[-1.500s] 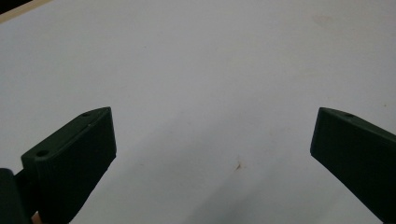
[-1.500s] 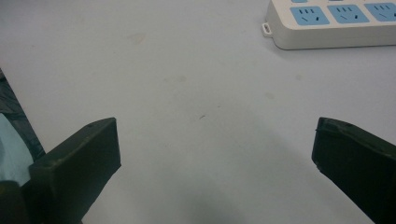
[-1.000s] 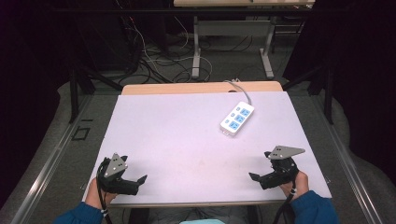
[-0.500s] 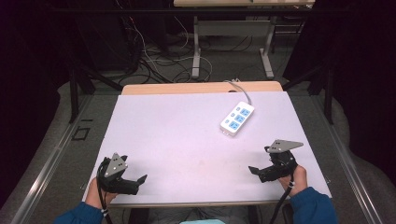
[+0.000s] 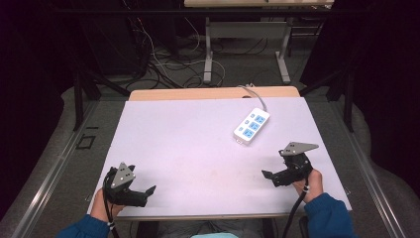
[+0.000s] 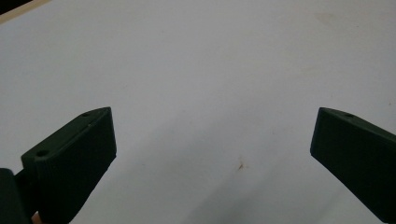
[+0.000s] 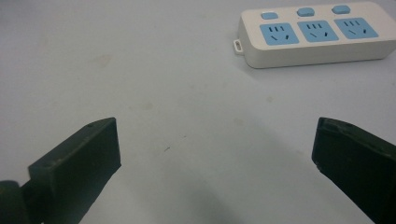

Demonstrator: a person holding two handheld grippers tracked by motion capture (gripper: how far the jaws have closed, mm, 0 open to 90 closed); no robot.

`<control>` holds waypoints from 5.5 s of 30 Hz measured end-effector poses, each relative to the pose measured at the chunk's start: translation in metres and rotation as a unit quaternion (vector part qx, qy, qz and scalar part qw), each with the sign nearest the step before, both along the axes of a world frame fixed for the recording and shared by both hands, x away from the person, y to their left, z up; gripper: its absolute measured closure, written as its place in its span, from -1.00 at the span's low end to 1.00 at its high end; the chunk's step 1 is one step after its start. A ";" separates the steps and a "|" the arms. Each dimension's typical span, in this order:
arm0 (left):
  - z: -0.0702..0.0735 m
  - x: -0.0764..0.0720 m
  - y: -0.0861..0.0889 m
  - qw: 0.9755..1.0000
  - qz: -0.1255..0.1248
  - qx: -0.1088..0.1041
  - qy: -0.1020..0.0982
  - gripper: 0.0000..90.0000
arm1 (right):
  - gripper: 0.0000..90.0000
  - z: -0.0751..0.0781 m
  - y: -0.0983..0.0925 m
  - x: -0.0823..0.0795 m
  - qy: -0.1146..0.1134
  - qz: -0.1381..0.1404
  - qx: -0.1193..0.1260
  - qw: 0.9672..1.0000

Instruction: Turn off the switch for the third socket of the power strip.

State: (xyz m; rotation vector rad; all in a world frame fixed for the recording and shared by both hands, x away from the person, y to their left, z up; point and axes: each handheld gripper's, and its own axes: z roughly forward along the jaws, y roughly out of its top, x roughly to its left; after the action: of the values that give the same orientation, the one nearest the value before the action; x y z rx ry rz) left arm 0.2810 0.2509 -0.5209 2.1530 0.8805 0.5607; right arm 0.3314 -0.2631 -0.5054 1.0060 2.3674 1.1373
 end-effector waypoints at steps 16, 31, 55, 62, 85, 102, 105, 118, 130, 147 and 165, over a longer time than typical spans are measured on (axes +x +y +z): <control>0.000 0.000 0.001 1.000 0.002 0.005 -0.004 -0.99 | -0.98 0.002 0.009 0.026 0.001 0.000 -0.008 1.000; 0.000 0.000 0.000 1.000 0.001 0.001 -0.001 -0.99 | -0.96 0.006 0.016 0.050 -0.001 -0.004 -0.004 1.000; 0.000 0.000 0.000 1.000 0.000 0.001 -0.001 -0.99 | -0.99 0.008 0.024 0.086 0.001 -0.010 -0.002 1.000; 0.000 0.000 0.000 1.000 0.000 0.004 -0.004 -0.99 | -1.00 0.011 0.026 0.095 -0.004 -0.010 0.004 1.000; 0.000 0.002 0.000 1.000 0.001 0.001 -0.005 -0.99 | -1.00 0.012 0.036 0.129 0.005 -0.017 0.013 1.000; -0.001 0.002 -0.001 1.000 0.001 0.003 -0.003 -0.99 | -0.92 0.012 0.044 0.147 0.002 -0.018 0.024 1.000; -0.001 0.002 -0.002 1.000 -0.001 0.001 -0.003 -0.99 | -0.79 0.012 0.045 0.148 0.007 -0.016 0.024 1.000; -0.001 0.003 -0.003 1.000 -0.004 0.001 0.003 -0.99 | -0.02 0.002 0.054 0.158 0.016 -0.018 0.022 0.999; -0.001 0.003 -0.003 1.000 -0.004 0.005 -0.001 -0.99 | 1.00 -0.006 0.069 0.165 0.019 -0.021 0.003 1.000; -0.001 0.003 -0.004 1.000 -0.004 0.001 0.003 -0.99 | 1.00 -0.020 0.077 0.172 0.036 -0.054 -0.019 0.998; -0.001 0.004 -0.004 1.000 -0.008 0.005 -0.001 -0.99 | 1.00 -0.026 0.089 0.171 0.030 -0.052 -0.032 0.998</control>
State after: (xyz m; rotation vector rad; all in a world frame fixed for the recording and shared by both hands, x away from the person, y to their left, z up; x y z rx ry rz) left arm 0.2849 0.2470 -0.5223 2.1670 0.8612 0.5609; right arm 0.5021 -0.1745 -0.5315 1.1407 2.3515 1.0016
